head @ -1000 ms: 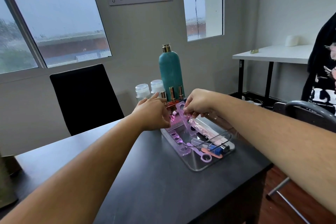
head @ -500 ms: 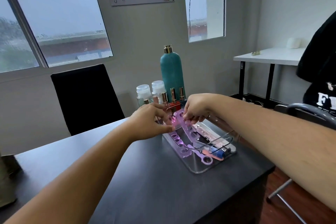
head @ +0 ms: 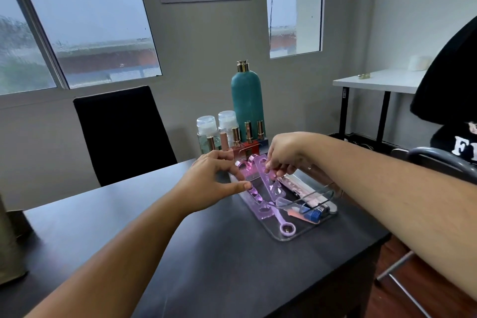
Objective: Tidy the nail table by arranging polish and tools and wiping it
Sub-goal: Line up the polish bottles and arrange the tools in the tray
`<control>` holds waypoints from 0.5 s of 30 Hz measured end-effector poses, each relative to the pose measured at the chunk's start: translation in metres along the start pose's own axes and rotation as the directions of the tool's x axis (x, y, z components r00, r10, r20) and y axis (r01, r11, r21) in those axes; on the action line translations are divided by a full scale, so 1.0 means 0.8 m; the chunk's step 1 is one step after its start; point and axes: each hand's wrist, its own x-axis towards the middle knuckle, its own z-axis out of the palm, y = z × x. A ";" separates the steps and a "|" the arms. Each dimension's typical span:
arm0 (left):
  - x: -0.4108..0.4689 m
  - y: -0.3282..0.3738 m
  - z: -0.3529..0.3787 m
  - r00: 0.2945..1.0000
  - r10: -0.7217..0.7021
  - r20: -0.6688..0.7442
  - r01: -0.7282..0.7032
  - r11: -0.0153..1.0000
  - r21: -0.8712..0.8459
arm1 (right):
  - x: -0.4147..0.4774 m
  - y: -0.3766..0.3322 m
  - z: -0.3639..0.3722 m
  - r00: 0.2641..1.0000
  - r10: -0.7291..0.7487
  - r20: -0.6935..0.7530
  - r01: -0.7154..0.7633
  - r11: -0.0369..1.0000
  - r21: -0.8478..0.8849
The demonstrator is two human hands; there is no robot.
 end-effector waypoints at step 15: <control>-0.003 0.003 0.000 1.000 -0.001 0.006 0.001 1.000 -0.020 | 0.000 -0.004 0.010 0.996 -0.039 -0.085 0.017 0.970 -0.243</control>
